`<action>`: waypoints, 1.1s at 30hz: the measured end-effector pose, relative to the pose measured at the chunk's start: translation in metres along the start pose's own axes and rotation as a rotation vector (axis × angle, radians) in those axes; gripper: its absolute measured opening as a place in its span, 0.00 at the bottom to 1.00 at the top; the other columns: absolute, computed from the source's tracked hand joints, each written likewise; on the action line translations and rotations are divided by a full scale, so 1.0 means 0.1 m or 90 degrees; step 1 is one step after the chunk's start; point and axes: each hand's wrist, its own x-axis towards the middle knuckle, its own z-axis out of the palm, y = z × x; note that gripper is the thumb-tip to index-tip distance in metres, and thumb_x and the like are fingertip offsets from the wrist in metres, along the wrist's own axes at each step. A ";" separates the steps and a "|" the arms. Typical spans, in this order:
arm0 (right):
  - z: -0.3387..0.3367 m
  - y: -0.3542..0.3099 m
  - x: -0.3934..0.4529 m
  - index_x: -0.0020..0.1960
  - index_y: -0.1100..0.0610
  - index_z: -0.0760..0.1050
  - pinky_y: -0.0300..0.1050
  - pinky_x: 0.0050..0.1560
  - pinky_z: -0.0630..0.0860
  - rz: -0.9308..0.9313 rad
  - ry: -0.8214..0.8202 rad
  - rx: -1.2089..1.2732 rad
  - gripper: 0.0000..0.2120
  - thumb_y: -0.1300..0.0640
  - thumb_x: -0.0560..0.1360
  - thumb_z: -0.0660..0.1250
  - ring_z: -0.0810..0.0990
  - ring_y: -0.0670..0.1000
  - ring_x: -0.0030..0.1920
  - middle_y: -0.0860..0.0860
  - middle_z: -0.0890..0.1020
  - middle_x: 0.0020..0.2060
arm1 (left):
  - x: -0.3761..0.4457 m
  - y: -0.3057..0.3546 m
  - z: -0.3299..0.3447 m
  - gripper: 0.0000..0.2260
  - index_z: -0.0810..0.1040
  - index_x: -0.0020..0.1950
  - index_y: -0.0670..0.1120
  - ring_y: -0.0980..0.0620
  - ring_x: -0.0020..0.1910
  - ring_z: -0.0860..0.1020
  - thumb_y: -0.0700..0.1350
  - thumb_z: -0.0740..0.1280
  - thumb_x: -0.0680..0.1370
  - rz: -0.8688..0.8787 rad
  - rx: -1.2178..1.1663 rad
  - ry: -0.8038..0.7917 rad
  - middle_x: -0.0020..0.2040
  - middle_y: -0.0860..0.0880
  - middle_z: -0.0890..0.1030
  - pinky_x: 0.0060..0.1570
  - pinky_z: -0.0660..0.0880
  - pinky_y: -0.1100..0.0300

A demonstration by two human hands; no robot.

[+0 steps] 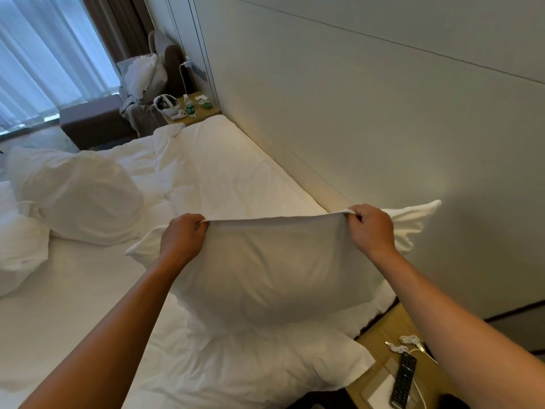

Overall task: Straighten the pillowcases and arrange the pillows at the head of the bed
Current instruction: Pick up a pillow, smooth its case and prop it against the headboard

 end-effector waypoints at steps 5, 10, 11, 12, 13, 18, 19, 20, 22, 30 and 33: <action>0.37 0.29 -0.14 0.48 0.50 0.83 0.49 0.42 0.77 0.075 -0.056 -0.066 0.13 0.53 0.83 0.60 0.80 0.55 0.43 0.51 0.85 0.43 | 0.13 -0.17 0.39 0.13 0.81 0.40 0.47 0.43 0.42 0.80 0.44 0.63 0.82 -0.018 -0.033 -0.129 0.36 0.48 0.80 0.40 0.77 0.51; 0.45 0.38 -0.07 0.52 0.47 0.81 0.49 0.42 0.76 0.065 -0.054 -0.077 0.13 0.49 0.84 0.58 0.80 0.52 0.40 0.47 0.82 0.42 | 0.28 -0.10 0.56 0.11 0.82 0.46 0.49 0.46 0.43 0.80 0.45 0.61 0.82 0.029 -0.051 -0.166 0.42 0.49 0.83 0.43 0.78 0.52; 0.45 0.39 -0.04 0.53 0.48 0.81 0.48 0.41 0.74 0.058 -0.056 -0.088 0.12 0.50 0.84 0.59 0.79 0.52 0.42 0.47 0.82 0.42 | 0.31 -0.08 0.58 0.11 0.83 0.47 0.50 0.46 0.44 0.80 0.47 0.61 0.82 0.038 -0.038 -0.171 0.43 0.50 0.83 0.43 0.79 0.52; 0.45 0.41 -0.02 0.54 0.48 0.82 0.48 0.41 0.72 0.053 -0.059 -0.103 0.12 0.51 0.84 0.59 0.78 0.52 0.43 0.47 0.81 0.43 | 0.33 -0.08 0.59 0.11 0.83 0.48 0.51 0.46 0.45 0.80 0.49 0.61 0.82 0.048 -0.021 -0.177 0.45 0.51 0.84 0.44 0.79 0.53; 0.45 0.42 0.01 0.54 0.48 0.82 0.48 0.41 0.72 0.049 -0.062 -0.120 0.12 0.51 0.84 0.60 0.78 0.52 0.43 0.47 0.81 0.43 | 0.35 -0.07 0.61 0.11 0.83 0.49 0.52 0.47 0.46 0.81 0.50 0.61 0.82 0.059 -0.004 -0.181 0.46 0.51 0.84 0.44 0.78 0.53; 0.45 0.45 0.13 0.54 0.52 0.83 0.51 0.43 0.79 0.046 -0.074 -0.160 0.13 0.49 0.85 0.60 0.79 0.53 0.43 0.49 0.82 0.43 | 0.46 -0.10 0.68 0.12 0.83 0.52 0.53 0.45 0.46 0.81 0.52 0.61 0.82 0.082 0.065 -0.202 0.47 0.50 0.84 0.42 0.76 0.54; 0.46 0.46 0.16 0.53 0.52 0.83 0.52 0.44 0.79 0.044 -0.072 -0.157 0.13 0.49 0.85 0.61 0.79 0.53 0.42 0.49 0.82 0.43 | 0.48 -0.10 0.69 0.12 0.83 0.52 0.52 0.45 0.46 0.81 0.51 0.60 0.82 0.086 0.073 -0.207 0.47 0.50 0.84 0.43 0.76 0.54; 0.47 0.46 0.18 0.53 0.52 0.83 0.52 0.44 0.79 0.040 -0.070 -0.152 0.13 0.49 0.84 0.61 0.79 0.54 0.42 0.49 0.82 0.43 | 0.50 -0.10 0.69 0.12 0.83 0.52 0.51 0.45 0.45 0.81 0.51 0.59 0.83 0.088 0.078 -0.210 0.46 0.50 0.84 0.43 0.77 0.54; 0.49 0.45 0.23 0.51 0.51 0.83 0.52 0.43 0.78 0.032 -0.066 -0.140 0.12 0.49 0.84 0.61 0.79 0.54 0.42 0.48 0.81 0.42 | 0.53 -0.11 0.69 0.13 0.82 0.50 0.49 0.45 0.44 0.80 0.49 0.59 0.83 0.089 0.082 -0.210 0.45 0.49 0.83 0.41 0.75 0.54; 0.59 0.46 0.44 0.38 0.46 0.69 0.50 0.41 0.69 -0.003 -0.069 -0.137 0.15 0.55 0.84 0.62 0.75 0.57 0.38 0.45 0.74 0.34 | 0.66 -0.07 0.62 0.13 0.79 0.46 0.48 0.45 0.43 0.79 0.47 0.57 0.84 0.046 0.055 -0.188 0.42 0.49 0.82 0.43 0.78 0.50; 0.59 0.48 0.50 0.36 0.50 0.67 0.53 0.37 0.70 -0.001 -0.083 -0.117 0.17 0.53 0.84 0.60 0.74 0.55 0.38 0.46 0.73 0.33 | 0.72 -0.02 0.61 0.13 0.80 0.46 0.48 0.45 0.42 0.79 0.46 0.58 0.84 0.035 0.042 -0.181 0.41 0.49 0.82 0.43 0.78 0.50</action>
